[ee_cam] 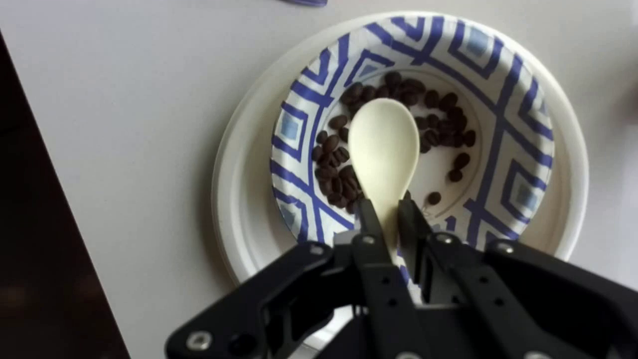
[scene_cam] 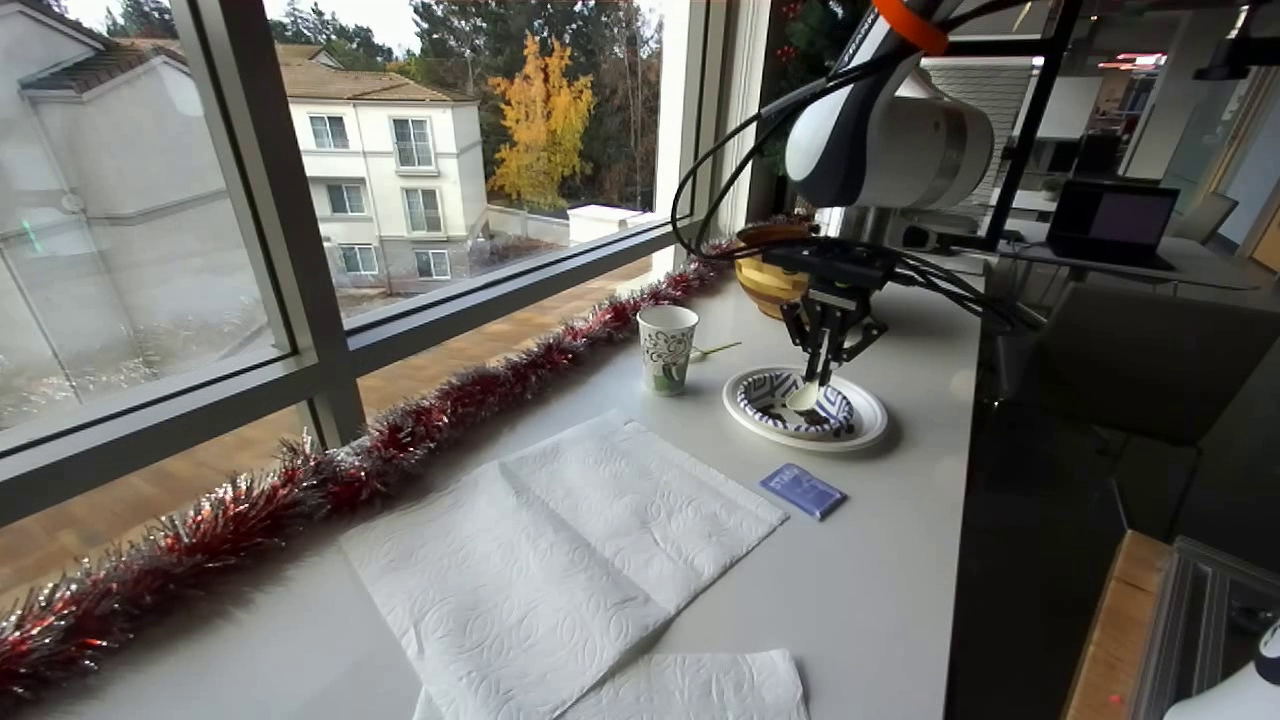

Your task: Take a scoop out of the bowl using the spoon and empty it into the cup then place the spoon back

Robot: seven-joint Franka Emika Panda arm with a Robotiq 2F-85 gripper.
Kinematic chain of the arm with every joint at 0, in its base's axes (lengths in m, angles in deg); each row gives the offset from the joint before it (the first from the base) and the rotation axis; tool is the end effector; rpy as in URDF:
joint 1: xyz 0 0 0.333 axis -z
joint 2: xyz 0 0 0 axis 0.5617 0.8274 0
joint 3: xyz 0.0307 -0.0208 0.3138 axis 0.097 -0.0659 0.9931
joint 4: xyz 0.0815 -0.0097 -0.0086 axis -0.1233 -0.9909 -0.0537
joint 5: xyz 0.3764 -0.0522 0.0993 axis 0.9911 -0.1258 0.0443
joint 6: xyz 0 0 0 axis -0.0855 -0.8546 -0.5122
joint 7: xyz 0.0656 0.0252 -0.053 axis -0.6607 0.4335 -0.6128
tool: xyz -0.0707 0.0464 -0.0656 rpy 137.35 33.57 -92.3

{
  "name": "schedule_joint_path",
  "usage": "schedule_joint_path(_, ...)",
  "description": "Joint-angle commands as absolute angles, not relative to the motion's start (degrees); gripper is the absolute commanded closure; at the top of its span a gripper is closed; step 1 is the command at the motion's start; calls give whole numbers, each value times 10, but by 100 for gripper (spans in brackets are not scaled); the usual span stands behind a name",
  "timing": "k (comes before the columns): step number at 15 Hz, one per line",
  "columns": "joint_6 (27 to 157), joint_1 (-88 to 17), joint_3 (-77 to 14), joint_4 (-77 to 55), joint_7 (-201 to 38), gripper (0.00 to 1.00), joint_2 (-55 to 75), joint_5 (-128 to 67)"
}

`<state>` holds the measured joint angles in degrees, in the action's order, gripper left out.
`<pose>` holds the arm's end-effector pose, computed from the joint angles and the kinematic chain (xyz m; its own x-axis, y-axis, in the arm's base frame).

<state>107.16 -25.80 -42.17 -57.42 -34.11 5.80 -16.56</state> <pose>0.4476 -0.2011 0.2199 0.0937 -0.9946 -0.0439 -0.9956 -0.0935 -0.0079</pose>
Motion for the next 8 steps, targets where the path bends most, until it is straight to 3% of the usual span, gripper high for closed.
schedule_joint_path(1,1093,-279,-456,-555,-247,96,84,-231)
schedule_joint_path(8,1118,-323,-486,-530,-112,96,115,-303)
